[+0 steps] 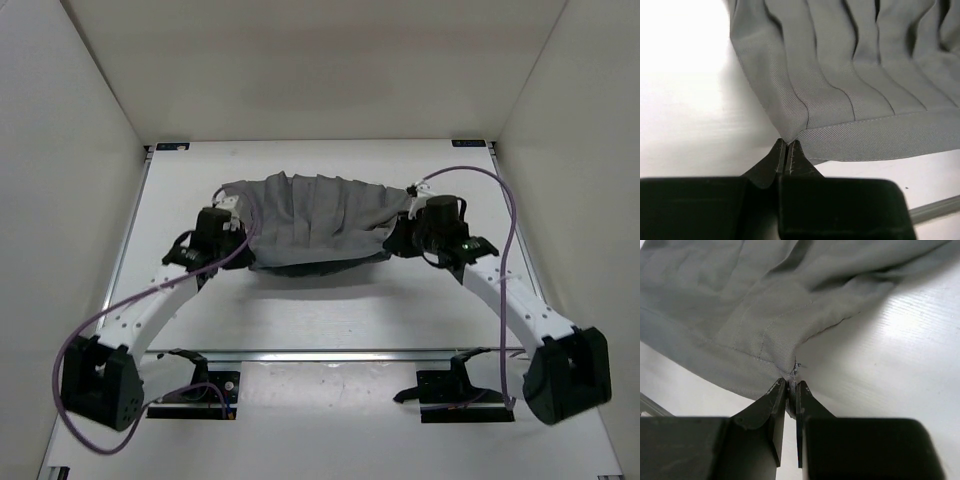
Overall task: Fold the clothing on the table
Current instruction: Flatten the skirt out
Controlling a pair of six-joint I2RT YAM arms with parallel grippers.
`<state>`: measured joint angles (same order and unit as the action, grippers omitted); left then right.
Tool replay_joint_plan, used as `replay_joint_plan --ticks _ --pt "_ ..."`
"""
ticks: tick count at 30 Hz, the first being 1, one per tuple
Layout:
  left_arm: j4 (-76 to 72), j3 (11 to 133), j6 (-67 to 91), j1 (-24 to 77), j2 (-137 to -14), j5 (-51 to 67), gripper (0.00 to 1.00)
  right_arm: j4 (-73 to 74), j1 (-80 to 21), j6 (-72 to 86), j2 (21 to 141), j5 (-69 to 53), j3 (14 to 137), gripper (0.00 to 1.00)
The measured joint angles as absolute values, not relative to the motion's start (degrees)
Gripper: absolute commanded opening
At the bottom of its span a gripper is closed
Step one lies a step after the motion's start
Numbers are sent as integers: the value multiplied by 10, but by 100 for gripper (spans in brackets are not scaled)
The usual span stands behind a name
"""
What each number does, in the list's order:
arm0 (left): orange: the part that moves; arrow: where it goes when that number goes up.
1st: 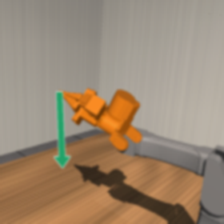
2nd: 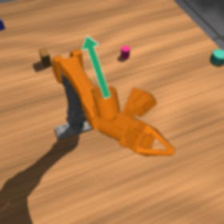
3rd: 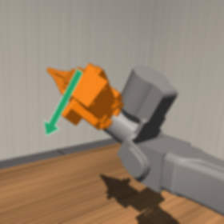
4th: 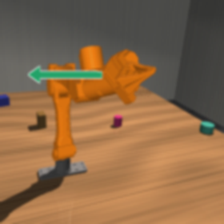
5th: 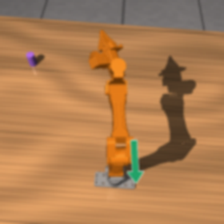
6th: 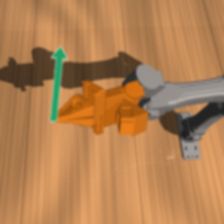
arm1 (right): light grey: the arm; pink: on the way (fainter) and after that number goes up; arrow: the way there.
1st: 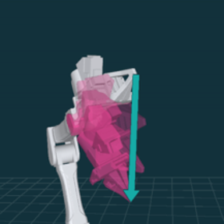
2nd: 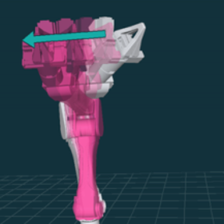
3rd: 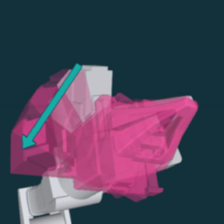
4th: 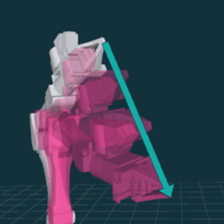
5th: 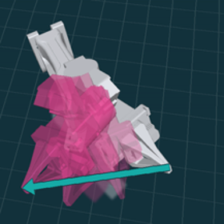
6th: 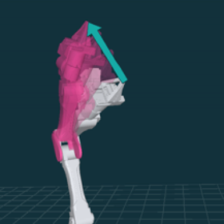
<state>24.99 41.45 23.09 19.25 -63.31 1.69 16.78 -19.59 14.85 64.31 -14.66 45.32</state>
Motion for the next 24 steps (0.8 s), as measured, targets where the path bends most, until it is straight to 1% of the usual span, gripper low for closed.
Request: replay_joint_plan --ticks 3,5,7,9,10,12,14,16,18,21,24 --pt "274 518 216 174 -717 29 0 188 -177 136 730 -164 526 0" --pt "295 627 206 159 -794 37 0 205 -164 121 806 -174 615 0" --pt "324 775 197 144 -879 45 0 236 -145 106 888 -187 750 0" --pt "344 932 189 135 -955 50 0 267 -128 90 967 -189 915 0" --pt "349 1018 185 131 -988 49 0 284 -124 76 1010 -183 1023 0" --pt "349 1090 180 128 -1001 45 0 289 -119 59 1044 -176 1140 0" --pt "339 1089 180 129 -970 46 0 292 -116 53 1041 -181 1192 0" --pt "317 1023 182 129 -909 48 0 270 -115 48 1005 -188 1162 0" --pt "288 925 187 129 -847 53 0 242 -115 48 950 -194 1070 0" --pt "258 781 197 130 -794 60 0 198 -111 62 881 -211 883 0" --pt "228 637 216 142 -785 72 0 166 -117 81 853 -209 700 0"
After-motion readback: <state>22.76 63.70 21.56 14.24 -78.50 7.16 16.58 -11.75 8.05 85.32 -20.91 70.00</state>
